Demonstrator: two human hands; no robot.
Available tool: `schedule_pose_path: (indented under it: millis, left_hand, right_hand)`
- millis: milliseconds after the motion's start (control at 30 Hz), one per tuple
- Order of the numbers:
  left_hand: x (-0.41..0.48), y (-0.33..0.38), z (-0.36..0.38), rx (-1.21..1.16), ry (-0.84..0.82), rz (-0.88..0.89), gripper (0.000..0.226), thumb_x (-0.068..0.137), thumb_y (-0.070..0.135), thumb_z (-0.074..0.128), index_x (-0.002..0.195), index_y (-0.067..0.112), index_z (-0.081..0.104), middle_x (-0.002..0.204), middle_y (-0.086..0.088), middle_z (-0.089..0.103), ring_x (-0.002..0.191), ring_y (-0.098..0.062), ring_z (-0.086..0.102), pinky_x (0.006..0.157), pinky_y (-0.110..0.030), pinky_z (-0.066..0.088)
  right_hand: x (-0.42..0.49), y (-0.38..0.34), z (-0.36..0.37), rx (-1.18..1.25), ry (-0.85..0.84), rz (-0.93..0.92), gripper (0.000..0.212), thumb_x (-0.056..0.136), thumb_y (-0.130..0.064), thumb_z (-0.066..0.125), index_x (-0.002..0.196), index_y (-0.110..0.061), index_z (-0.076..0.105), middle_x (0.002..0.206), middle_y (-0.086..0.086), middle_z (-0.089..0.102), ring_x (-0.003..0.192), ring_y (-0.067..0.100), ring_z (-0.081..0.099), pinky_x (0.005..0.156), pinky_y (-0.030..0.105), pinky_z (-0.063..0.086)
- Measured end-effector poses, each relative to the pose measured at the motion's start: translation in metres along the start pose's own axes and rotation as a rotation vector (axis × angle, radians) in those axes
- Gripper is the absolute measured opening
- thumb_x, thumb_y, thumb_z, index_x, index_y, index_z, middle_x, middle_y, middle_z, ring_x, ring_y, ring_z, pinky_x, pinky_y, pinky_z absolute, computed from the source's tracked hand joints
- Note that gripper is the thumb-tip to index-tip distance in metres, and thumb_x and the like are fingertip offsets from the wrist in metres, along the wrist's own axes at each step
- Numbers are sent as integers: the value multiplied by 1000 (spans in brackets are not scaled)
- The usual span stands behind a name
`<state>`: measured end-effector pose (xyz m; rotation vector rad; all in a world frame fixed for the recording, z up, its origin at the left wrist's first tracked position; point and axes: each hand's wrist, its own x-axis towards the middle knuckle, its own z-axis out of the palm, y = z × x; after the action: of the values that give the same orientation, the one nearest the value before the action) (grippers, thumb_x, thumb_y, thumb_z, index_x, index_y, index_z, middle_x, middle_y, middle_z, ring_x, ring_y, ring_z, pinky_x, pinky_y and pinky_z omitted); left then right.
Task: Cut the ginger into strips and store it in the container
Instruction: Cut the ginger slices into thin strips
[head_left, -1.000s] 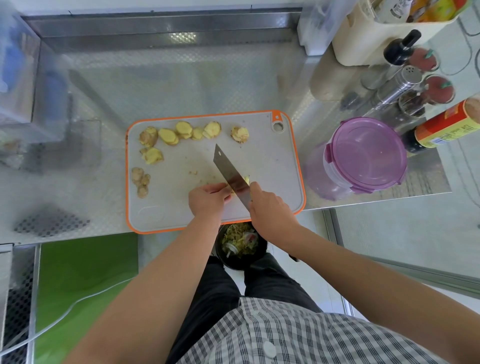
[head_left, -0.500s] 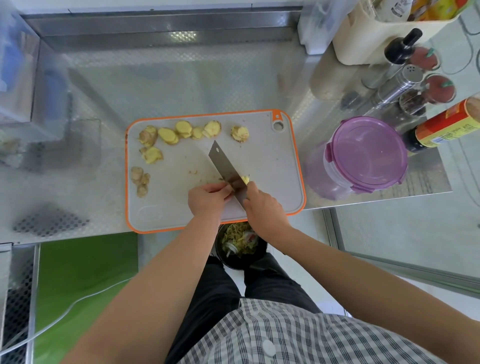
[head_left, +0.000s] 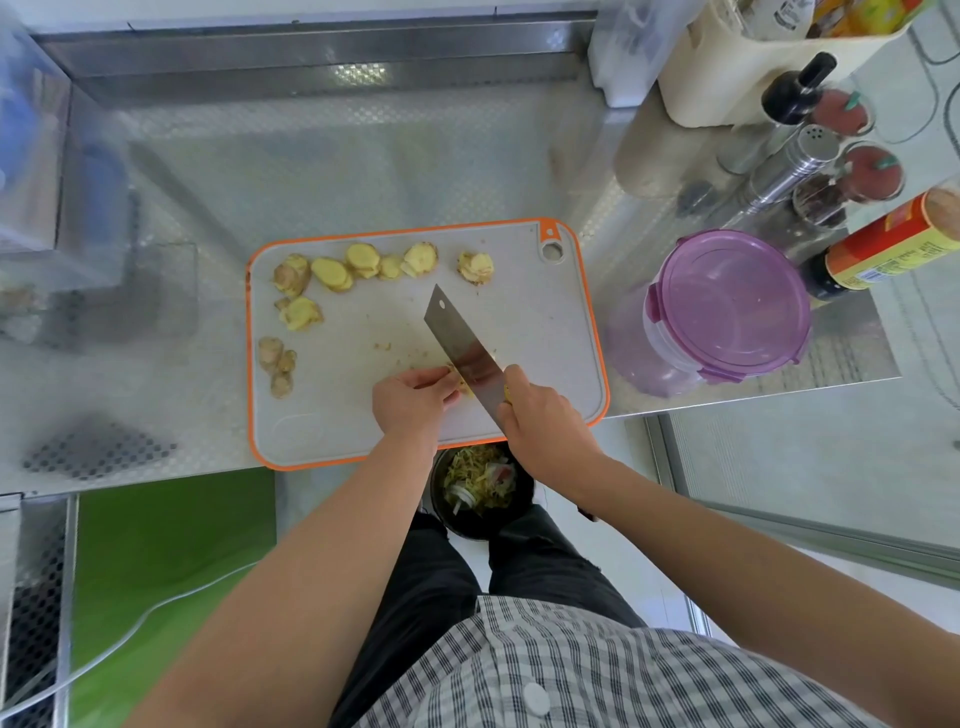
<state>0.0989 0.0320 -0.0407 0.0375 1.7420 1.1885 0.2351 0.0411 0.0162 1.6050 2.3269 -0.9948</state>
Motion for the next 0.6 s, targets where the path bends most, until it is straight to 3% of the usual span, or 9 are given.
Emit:
schedule_pose_path:
  millis: [200, 500, 600]
  left_hand:
    - [-2, 1, 1, 10, 7, 12, 11, 77, -12, 71, 82, -3, 68, 71, -9, 66, 54, -11, 65, 54, -17, 55]
    - [4, -2, 0, 37, -1, 5, 13, 77, -11, 71, 89, -7, 69, 75, -11, 67, 63, -18, 66, 58, -20, 57]
    - [6, -5, -1, 65, 1, 11, 15, 77, -9, 73, 91, -7, 70, 77, -11, 68, 67, -19, 68, 62, -24, 59]
  right_hand:
    - [2, 0, -2, -14, -20, 12, 12, 96, -7, 35, 95, -15, 26, 66, 1, 38, 65, 30, 43, 59, 35, 35]
    - [12, -4, 4, -53, -35, 22, 15, 94, -4, 36, 108, -11, 35, 65, 1, 38, 59, 22, 41, 51, 31, 29]
    - [16, -7, 14, -63, -25, 44, 28, 95, -4, 37, 122, -8, 34, 73, 3, 45, 67, 25, 48, 58, 35, 35]
